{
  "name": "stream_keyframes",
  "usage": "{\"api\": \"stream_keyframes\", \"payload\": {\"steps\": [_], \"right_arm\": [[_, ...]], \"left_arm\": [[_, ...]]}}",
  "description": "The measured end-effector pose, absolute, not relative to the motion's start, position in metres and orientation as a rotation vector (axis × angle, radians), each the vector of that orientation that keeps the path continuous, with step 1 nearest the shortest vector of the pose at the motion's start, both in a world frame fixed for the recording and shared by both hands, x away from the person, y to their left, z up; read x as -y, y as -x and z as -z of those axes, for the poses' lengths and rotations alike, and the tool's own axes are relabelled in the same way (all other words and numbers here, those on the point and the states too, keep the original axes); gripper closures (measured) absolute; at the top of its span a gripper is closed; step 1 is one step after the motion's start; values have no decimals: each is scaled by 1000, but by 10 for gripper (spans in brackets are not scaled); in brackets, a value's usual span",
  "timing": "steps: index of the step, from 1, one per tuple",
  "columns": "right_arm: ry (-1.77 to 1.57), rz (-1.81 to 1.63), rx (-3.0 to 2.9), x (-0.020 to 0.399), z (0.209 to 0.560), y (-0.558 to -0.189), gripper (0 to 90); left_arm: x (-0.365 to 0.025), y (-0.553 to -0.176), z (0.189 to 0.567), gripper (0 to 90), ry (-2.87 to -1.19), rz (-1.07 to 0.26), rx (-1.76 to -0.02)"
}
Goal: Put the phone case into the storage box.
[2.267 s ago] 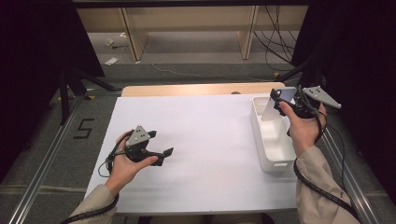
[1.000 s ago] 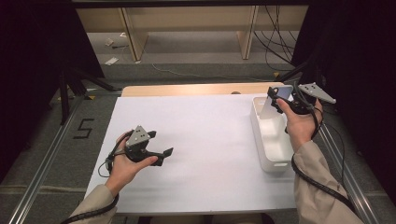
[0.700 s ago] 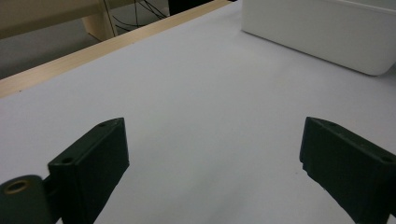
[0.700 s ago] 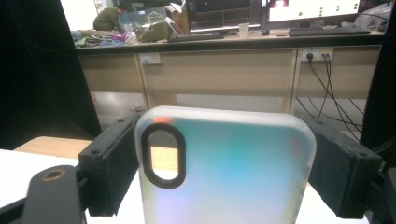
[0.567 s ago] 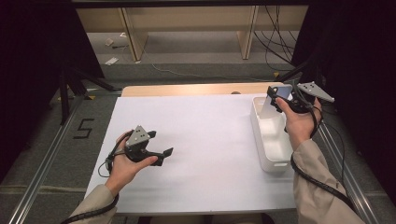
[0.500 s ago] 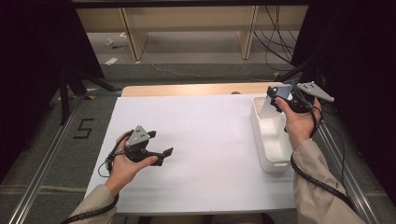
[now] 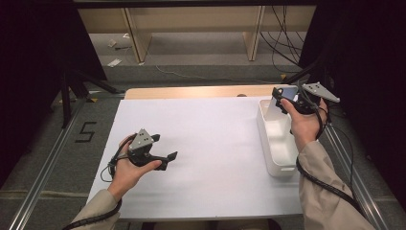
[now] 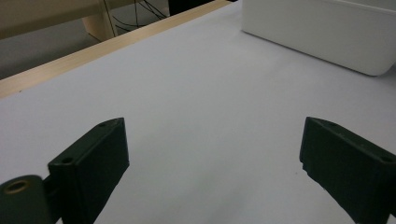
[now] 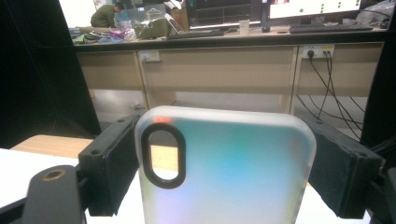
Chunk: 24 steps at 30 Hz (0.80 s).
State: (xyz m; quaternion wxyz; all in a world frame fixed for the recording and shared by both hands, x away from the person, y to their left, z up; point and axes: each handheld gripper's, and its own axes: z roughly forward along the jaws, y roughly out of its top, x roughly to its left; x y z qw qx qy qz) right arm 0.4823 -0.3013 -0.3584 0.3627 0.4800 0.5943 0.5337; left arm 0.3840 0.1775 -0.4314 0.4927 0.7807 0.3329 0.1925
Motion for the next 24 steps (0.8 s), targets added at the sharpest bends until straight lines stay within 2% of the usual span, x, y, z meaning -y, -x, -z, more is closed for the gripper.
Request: {"api": "stream_keyframes", "payload": {"steps": [24], "right_arm": [[-1241,-1364,-1532,300,360,-489,185]], "left_arm": [[-177,-384,432,73,-1894,-464,-807]]}}
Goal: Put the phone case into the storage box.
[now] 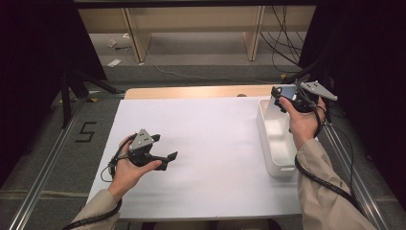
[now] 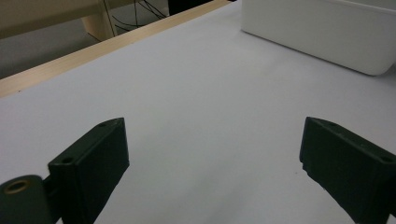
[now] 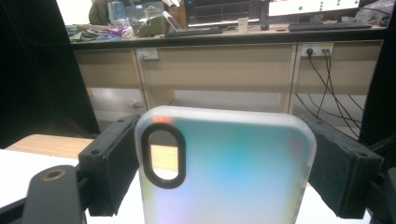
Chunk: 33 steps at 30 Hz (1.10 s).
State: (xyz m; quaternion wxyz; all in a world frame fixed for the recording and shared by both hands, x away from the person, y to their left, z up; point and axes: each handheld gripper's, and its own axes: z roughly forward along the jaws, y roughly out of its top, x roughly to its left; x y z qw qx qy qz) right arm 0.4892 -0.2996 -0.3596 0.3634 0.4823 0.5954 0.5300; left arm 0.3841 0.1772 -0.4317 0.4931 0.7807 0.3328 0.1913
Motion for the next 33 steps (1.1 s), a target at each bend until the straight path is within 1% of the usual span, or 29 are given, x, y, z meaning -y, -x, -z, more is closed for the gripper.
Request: {"api": "stream_keyframes", "payload": {"steps": [33], "right_arm": [[-1257,-1346,-1539,298,361,-498,186]], "left_arm": [[-177,-384,432,75,-1894,-464,-808]]}}
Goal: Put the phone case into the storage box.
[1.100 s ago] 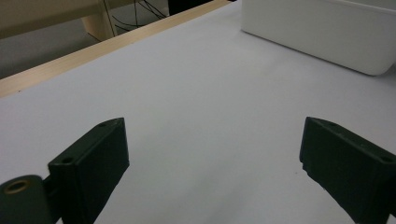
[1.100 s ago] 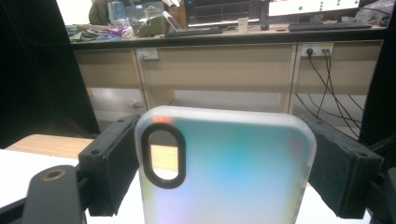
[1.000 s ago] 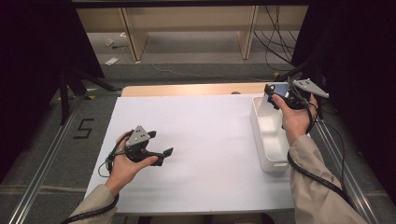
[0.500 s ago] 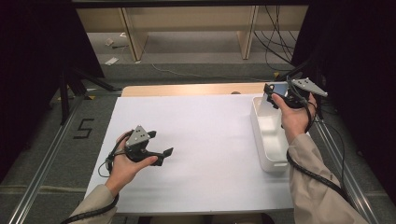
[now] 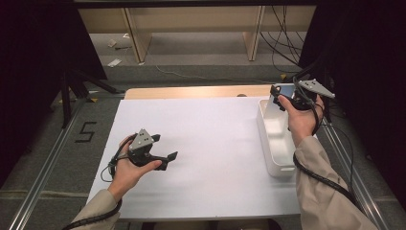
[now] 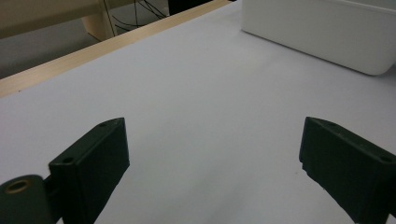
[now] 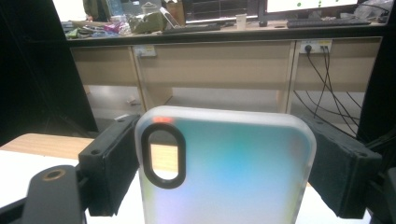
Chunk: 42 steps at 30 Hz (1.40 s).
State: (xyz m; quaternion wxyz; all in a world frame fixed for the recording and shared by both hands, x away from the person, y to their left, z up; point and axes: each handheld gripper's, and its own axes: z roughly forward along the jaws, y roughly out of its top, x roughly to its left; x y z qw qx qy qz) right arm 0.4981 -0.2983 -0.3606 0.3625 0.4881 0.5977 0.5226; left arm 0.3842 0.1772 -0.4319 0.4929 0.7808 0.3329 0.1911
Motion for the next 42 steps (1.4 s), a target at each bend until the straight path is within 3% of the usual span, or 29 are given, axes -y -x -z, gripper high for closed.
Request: {"api": "stream_keyframes", "payload": {"steps": [42], "right_arm": [[-1270,-1320,-1547,298,359,-510,185]], "left_arm": [[-177,-384,432,76,-1892,-466,-809]]}}
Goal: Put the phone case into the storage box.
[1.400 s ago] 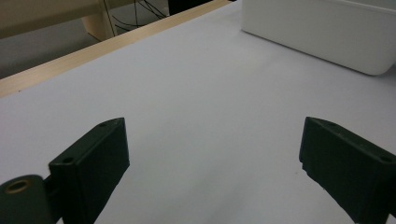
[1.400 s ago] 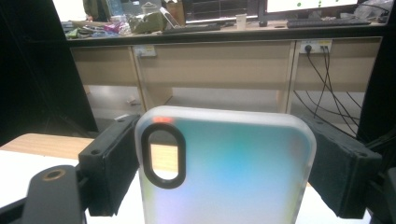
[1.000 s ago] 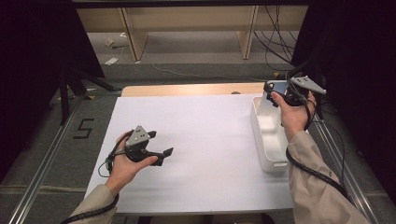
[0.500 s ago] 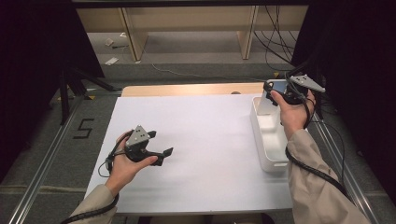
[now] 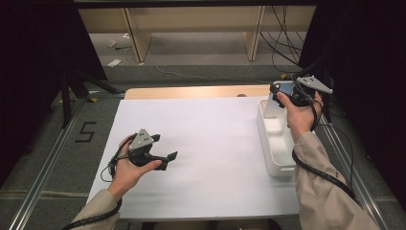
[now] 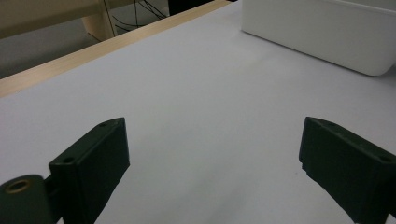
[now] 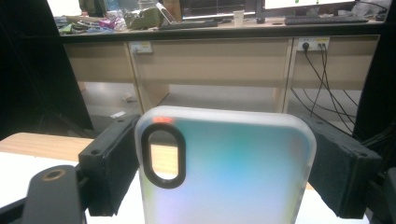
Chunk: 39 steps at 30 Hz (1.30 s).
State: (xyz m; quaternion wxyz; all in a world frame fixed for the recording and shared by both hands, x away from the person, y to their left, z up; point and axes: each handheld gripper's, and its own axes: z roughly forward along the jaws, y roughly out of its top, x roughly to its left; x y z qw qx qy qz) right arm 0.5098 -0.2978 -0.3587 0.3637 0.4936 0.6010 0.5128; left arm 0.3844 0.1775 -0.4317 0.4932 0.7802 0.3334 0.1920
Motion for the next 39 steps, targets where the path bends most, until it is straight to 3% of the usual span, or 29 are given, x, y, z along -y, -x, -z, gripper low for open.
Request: {"api": "stream_keyframes", "payload": {"steps": [39], "right_arm": [[-1298,-1300,-1547,299,361,-522,185]], "left_arm": [[-178,-384,432,77,-1891,-461,-809]]}}
